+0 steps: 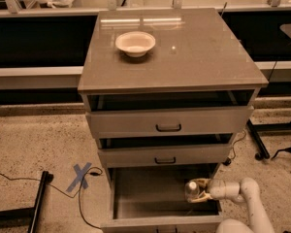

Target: Place blue plastic bottle into bottom drawer

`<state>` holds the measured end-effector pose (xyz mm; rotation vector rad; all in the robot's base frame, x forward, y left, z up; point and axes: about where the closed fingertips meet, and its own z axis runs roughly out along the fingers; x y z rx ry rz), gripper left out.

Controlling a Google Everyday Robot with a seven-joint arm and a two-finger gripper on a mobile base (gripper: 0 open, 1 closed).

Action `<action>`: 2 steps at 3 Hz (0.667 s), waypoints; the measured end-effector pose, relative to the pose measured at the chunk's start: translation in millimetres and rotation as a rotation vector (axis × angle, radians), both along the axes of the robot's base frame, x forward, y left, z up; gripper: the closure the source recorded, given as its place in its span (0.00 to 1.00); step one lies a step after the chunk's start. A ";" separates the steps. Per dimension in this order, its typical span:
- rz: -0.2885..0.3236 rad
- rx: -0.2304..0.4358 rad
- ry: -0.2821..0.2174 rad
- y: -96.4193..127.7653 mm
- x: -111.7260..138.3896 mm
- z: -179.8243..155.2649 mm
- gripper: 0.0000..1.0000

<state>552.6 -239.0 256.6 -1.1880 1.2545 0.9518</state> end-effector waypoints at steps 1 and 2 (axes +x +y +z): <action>0.032 -0.015 0.040 10.4 -2.7 -7.3 1.00; 0.061 -0.021 0.068 20.0 -5.6 -11.8 1.00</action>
Offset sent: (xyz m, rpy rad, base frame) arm -0.0213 0.0301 -0.0058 -0.0171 0.0969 0.1181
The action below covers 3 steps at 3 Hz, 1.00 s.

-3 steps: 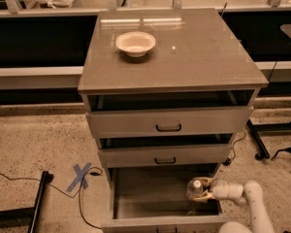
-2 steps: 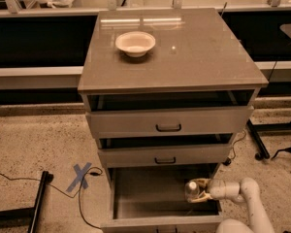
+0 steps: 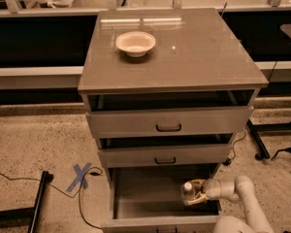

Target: Place blue plastic bottle into bottom drawer

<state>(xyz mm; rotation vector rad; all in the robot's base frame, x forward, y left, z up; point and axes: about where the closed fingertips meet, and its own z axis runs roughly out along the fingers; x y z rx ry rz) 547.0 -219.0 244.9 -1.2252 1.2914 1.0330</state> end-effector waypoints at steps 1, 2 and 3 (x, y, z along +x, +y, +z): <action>-0.012 -0.007 0.002 2.9 4.1 -3.9 0.73; -0.017 -0.010 0.004 4.8 6.0 -6.0 0.50; -0.022 -0.013 0.006 7.1 8.0 -8.5 0.27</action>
Offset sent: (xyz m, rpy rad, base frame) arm 0.0028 0.0018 -0.0025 -0.0045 0.0011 -0.0083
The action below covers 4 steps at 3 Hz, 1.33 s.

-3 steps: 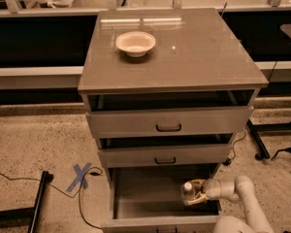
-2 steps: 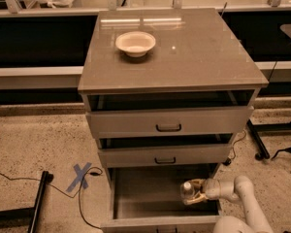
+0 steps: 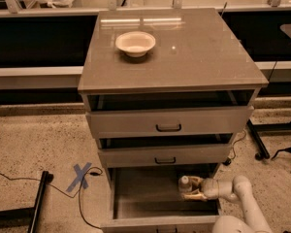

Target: Place blue plastic bottle into bottom drawer

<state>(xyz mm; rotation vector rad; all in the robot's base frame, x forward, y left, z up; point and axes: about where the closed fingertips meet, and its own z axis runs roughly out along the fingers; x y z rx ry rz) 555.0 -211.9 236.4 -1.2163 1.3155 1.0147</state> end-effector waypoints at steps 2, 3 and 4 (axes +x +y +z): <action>-0.006 -0.004 0.003 3.5 2.6 -3.4 0.00; -0.006 -0.004 0.003 3.5 2.6 -3.4 0.00; -0.035 0.019 -0.034 -9.3 3.1 8.7 0.00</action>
Offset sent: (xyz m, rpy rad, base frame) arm 0.0016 0.0021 -0.0020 -0.0025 0.0019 -0.0035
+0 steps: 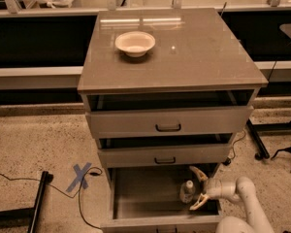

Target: Place blue plastic bottle into bottom drawer

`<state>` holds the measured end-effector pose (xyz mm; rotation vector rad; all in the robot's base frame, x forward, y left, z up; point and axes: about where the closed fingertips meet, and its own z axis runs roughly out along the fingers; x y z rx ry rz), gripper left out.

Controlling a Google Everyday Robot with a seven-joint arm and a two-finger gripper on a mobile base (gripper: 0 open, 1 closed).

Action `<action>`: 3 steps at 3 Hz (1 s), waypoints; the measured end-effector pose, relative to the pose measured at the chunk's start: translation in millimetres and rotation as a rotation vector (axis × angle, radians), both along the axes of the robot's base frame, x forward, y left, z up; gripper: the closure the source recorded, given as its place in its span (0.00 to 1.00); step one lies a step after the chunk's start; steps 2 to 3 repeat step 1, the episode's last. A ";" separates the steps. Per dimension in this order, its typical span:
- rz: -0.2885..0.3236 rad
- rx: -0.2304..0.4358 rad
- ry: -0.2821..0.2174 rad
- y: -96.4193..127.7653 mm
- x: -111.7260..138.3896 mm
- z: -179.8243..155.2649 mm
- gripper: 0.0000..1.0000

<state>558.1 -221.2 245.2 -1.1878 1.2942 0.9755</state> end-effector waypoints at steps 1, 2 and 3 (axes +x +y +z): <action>-0.002 0.000 -0.001 -0.9 -0.1 0.3 0.00; -0.002 0.000 -0.001 -0.9 -0.1 0.3 0.00; -0.002 0.000 -0.001 -0.9 -0.1 0.3 0.00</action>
Offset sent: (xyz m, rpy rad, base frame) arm 0.0000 0.0000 0.0000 0.0000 0.0000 0.0000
